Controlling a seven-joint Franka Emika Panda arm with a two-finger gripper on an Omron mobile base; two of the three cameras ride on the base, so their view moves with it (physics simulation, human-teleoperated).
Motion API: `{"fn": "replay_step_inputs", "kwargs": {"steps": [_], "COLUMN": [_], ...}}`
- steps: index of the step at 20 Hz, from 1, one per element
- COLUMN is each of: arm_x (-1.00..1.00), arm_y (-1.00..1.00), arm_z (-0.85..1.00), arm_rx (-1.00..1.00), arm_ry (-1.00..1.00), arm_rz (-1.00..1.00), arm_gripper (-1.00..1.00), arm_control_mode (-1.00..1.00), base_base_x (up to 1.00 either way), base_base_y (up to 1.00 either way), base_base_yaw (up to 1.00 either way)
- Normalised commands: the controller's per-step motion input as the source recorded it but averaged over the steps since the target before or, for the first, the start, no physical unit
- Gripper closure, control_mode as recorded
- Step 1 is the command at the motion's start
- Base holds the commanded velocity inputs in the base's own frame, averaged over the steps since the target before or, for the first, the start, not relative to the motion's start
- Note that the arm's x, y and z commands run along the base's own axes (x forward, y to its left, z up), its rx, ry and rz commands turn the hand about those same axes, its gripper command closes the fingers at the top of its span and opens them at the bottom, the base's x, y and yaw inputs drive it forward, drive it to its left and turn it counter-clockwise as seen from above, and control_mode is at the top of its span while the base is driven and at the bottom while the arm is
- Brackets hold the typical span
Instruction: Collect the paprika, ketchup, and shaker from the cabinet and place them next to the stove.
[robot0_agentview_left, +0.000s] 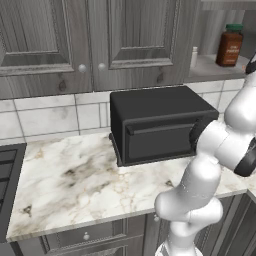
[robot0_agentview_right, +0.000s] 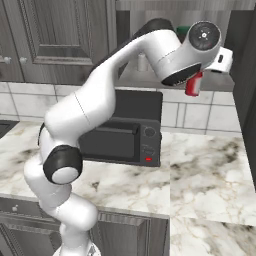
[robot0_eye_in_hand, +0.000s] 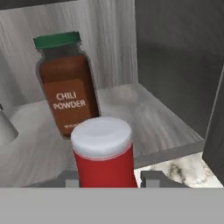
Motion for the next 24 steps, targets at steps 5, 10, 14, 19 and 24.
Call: {"fn": "replay_step_inputs", "kwargs": {"steps": [5, 10, 14, 19, 24], "arm_x": [-0.74, -0.74, -0.61, -0.44, -0.17], "arm_y": [0.85, 0.88, 1.00, 1.00, 1.00], "arm_z": [-0.32, -0.40, -0.48, -0.56, -0.48], "arm_rx": [-0.02, 0.00, -0.02, -0.01, 0.00], "arm_ry": [0.00, 0.00, 0.01, 0.01, 0.03], "arm_rz": [0.17, 0.21, 0.24, 0.29, 0.32], "arm_gripper": [1.00, 1.00, 1.00, 1.00, 1.00], "arm_control_mode": [-1.00, -1.00, -1.00, -1.00, -1.00], "base_base_x": [0.00, 0.00, 0.00, 0.00, 0.00], "base_base_y": [0.00, 0.00, 0.00, 0.00, 0.00], "base_base_yaw": [0.00, 0.00, 0.00, 0.00, 0.00]}}
